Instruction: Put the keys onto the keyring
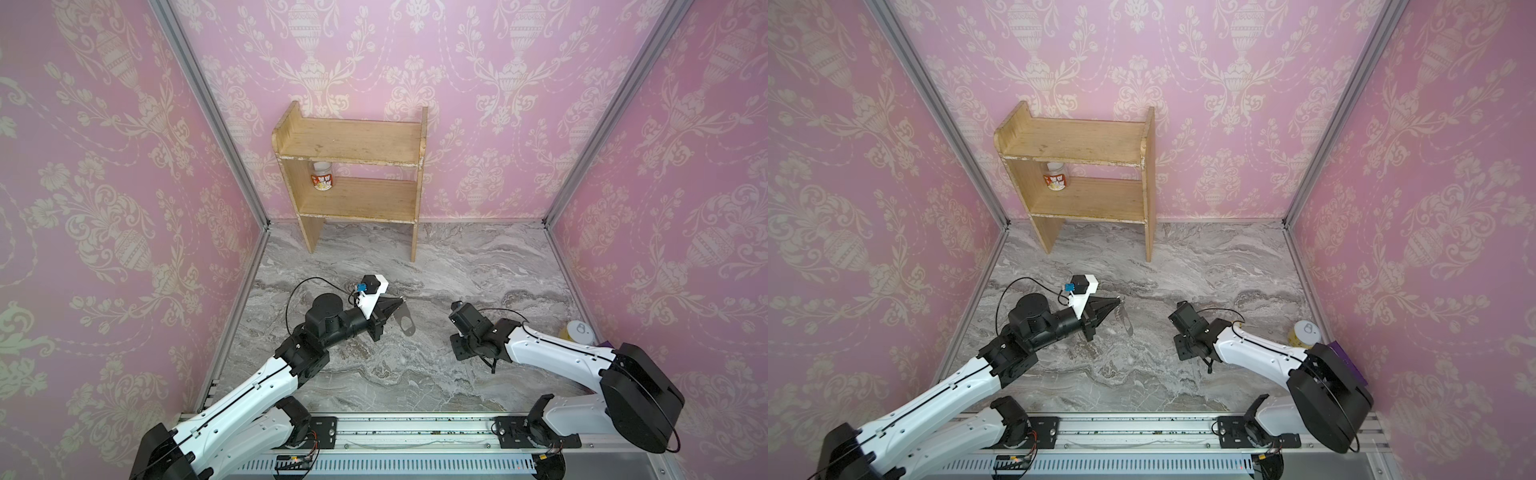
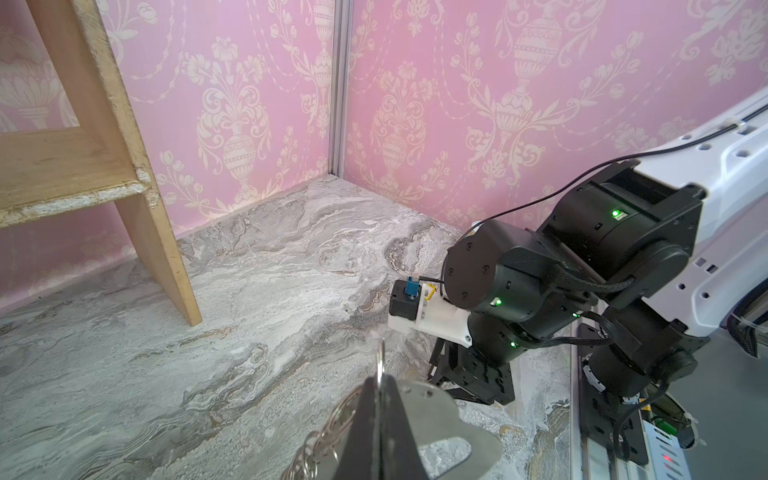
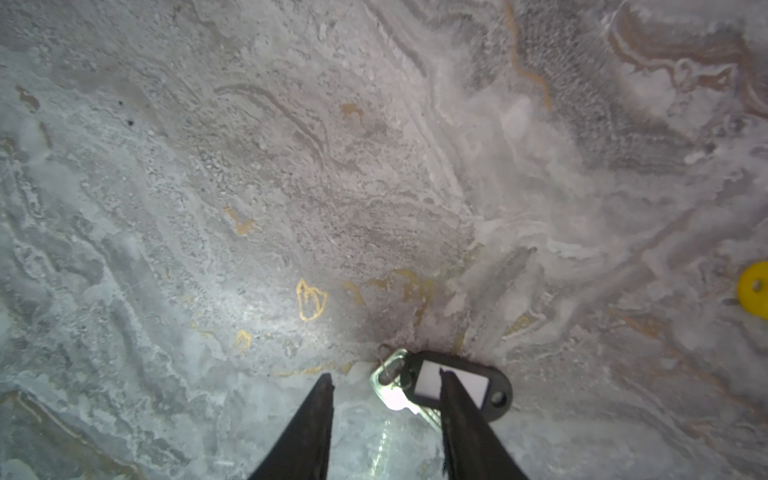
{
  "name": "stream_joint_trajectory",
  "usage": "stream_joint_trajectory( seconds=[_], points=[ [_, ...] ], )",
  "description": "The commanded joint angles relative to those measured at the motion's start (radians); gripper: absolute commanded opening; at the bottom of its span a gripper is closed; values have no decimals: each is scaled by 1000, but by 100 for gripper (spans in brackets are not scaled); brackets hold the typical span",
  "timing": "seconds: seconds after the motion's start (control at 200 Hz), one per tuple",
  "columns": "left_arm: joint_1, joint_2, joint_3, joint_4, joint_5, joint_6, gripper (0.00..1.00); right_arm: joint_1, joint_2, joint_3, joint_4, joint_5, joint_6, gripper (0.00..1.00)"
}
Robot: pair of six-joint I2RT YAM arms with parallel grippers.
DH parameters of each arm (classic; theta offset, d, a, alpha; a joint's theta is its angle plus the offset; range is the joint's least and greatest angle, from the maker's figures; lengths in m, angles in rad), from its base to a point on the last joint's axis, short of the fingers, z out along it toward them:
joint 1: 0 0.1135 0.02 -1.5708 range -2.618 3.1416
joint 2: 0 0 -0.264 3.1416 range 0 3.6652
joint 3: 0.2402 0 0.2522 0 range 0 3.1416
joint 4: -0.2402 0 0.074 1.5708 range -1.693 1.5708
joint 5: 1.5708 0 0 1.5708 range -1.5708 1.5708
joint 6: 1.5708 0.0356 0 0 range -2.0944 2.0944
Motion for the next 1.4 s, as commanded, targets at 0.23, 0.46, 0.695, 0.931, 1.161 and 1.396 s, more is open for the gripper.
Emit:
stream_joint_trajectory(
  seconds=[0.23, 0.46, 0.695, 0.931, 1.161, 1.396],
  points=[
    [10, -22, 24, 6, 4, -13, 0, 2, 80, 31, 42, -112, 17, 41],
    [10, -30, 21, 4, -2, -15, 0, 11, 113, 56, 92, -230, 54, 40],
    [10, -31, 30, -2, -2, -13, 0, 6, 67, 117, 27, -259, -55, 56],
    [10, -28, 29, 8, 3, -15, 0, -37, 105, 149, -27, -258, -220, 85],
    [11, -44, 29, -2, -2, -13, 0, -82, 209, 155, -7, -376, -179, 93],
    [10, -59, 28, -17, -7, -7, 0, -78, 137, 88, -26, -404, -89, 90]
  ],
)
